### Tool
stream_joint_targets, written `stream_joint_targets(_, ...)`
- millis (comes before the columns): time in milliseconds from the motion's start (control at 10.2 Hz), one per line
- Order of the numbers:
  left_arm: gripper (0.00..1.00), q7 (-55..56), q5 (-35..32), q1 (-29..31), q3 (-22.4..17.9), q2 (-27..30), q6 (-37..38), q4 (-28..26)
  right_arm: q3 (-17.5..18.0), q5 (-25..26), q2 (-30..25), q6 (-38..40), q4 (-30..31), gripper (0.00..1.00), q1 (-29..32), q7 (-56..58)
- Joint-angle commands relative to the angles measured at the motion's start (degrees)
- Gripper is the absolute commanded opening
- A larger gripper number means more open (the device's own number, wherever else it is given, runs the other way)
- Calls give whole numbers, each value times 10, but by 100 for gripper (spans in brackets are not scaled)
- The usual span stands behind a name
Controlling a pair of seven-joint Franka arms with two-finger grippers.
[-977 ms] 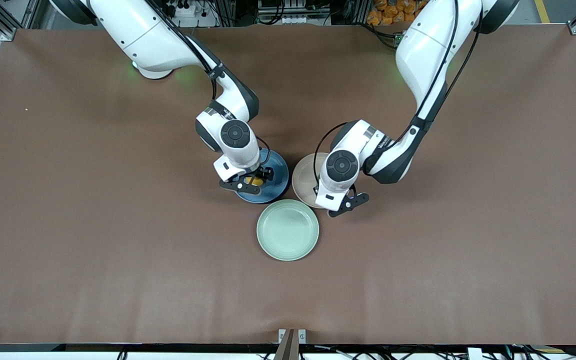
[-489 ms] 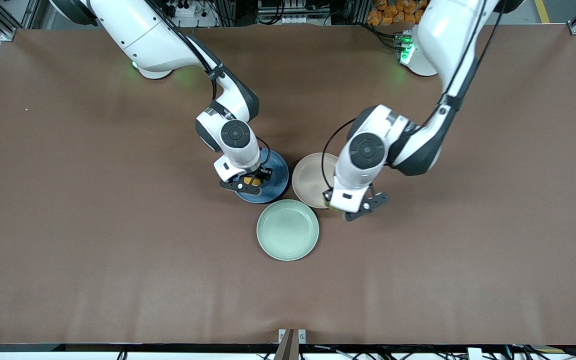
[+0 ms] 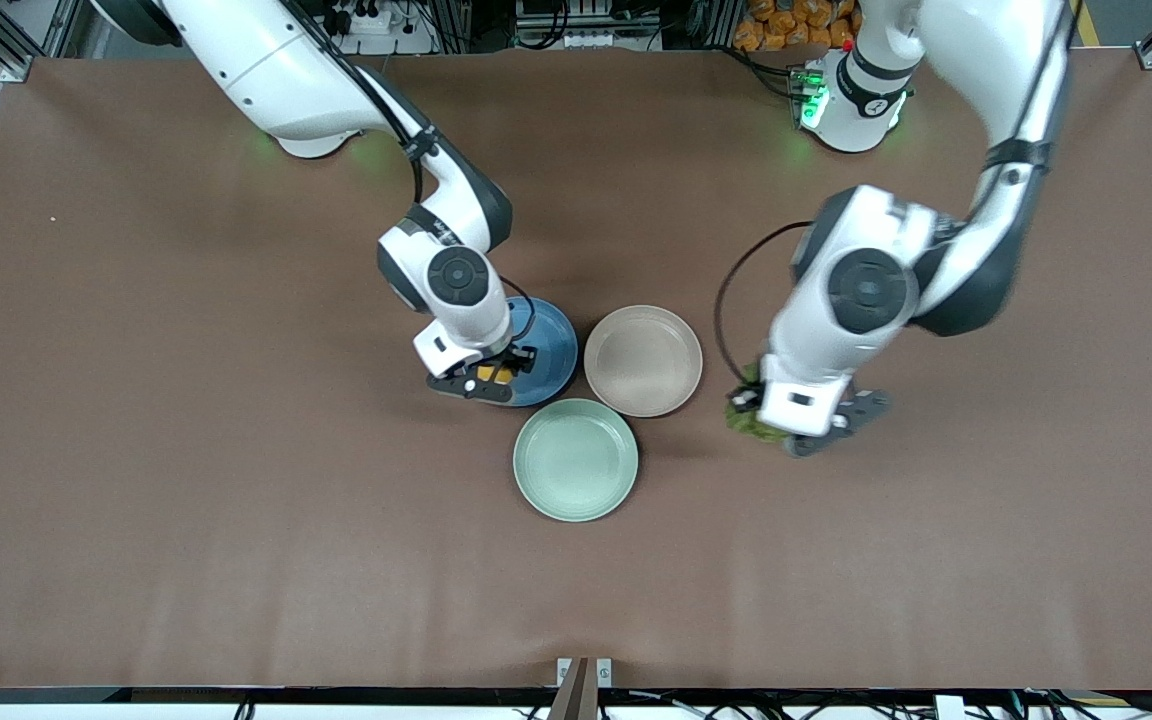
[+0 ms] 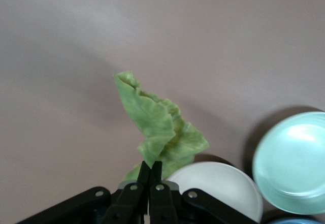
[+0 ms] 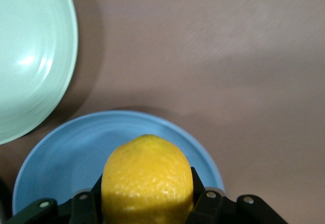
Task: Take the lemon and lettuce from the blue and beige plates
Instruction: 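Lift the lemon with the right gripper while the left gripper carries lettuce away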
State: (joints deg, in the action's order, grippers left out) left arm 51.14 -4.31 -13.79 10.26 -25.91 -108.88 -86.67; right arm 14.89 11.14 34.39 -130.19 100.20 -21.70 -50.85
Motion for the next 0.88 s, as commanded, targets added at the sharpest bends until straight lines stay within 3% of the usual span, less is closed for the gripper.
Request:
stream_joint_targets(0, 0, -112, -9, 62, 10, 22, 47, -7, 6, -30, -47, 59, 9, 16, 45, 100)
stream_joint_targets(195, 0, -142, -12, 87, 5, 17, 84, -9, 0, -32, -84, 133, 11, 16, 78, 192)
stream_joint_targets(391, 0, -173, -12, 114, 5, -10, 106, -16, -32, -32, -104, 176, 20, 17, 89, 245)
stream_joint_targets(782, 0, -165, -42, 147, 5, -84, 102, -14, -135, -32, -131, 186, 45, 19, 108, 396)
